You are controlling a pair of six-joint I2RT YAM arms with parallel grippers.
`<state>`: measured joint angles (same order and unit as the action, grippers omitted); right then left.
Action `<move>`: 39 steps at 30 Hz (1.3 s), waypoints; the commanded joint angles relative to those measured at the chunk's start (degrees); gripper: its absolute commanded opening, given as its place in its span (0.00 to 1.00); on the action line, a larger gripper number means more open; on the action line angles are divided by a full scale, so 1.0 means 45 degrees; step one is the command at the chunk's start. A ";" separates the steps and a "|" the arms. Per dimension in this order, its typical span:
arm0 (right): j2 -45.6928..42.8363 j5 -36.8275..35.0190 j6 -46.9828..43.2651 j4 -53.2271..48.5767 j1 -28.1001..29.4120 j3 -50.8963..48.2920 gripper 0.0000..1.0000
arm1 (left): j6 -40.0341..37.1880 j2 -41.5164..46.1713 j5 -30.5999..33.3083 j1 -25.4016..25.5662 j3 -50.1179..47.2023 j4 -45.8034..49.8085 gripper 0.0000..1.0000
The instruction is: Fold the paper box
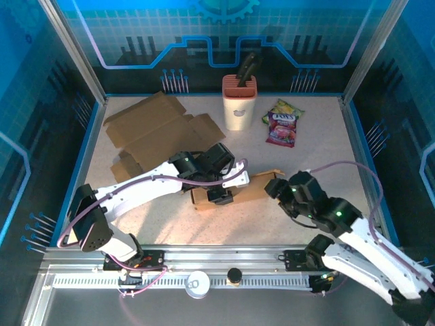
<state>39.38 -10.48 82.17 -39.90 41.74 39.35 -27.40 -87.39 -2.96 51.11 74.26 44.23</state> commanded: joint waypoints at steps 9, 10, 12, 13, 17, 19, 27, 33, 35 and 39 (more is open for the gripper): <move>0.2328 -0.1276 0.2202 0.2867 0.0794 0.0112 0.65 | -0.0607 -0.0144 0.0077 -0.0086 0.0030 0.0041 0.62; 0.2525 -0.1174 0.2270 0.2918 0.0791 0.0104 0.63 | -0.0644 -0.0118 0.0143 -0.0089 0.0020 -0.0006 0.63; 0.2871 -0.1024 0.2457 0.3179 0.0766 -0.0094 0.58 | -0.0727 -0.0036 0.0222 -0.0089 -0.0071 -0.0176 0.65; 0.2943 -0.0993 0.2515 0.3271 0.0749 -0.0183 0.56 | -0.0761 0.0032 0.0236 -0.0089 -0.0127 -0.0263 0.66; 0.3105 -0.1030 0.2522 0.3252 0.0602 -0.0215 0.49 | -0.0901 0.0132 0.0326 -0.0091 -0.0308 -0.0550 0.67; 0.3173 -0.0993 0.2435 0.3176 0.0511 -0.0139 0.49 | -0.0957 0.0163 0.0344 -0.0089 -0.0389 -0.0677 0.67; 0.2862 -0.1150 0.1103 0.2671 0.0193 0.0700 0.53 | -0.1041 0.0254 0.0047 -0.0103 -0.0523 -0.0946 0.42; 0.1857 0.0231 -0.1453 0.2447 -0.1301 0.1606 0.72 | -0.1119 0.0189 -0.0438 -0.0262 -0.0319 -0.0482 0.40; 0.1594 0.1500 -0.3062 0.2553 -0.2395 0.2151 0.73 | -0.1157 0.0107 -0.0679 -0.0388 -0.0219 -0.0215 0.39; 0.1562 0.3862 -0.7150 0.2265 -0.4362 0.3536 0.70 | -0.1177 0.0046 -0.0928 -0.0639 -0.0120 0.0278 0.40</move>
<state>47.18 -2.48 66.83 -29.17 26.09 50.94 -31.90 -87.37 -3.81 49.21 72.93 40.88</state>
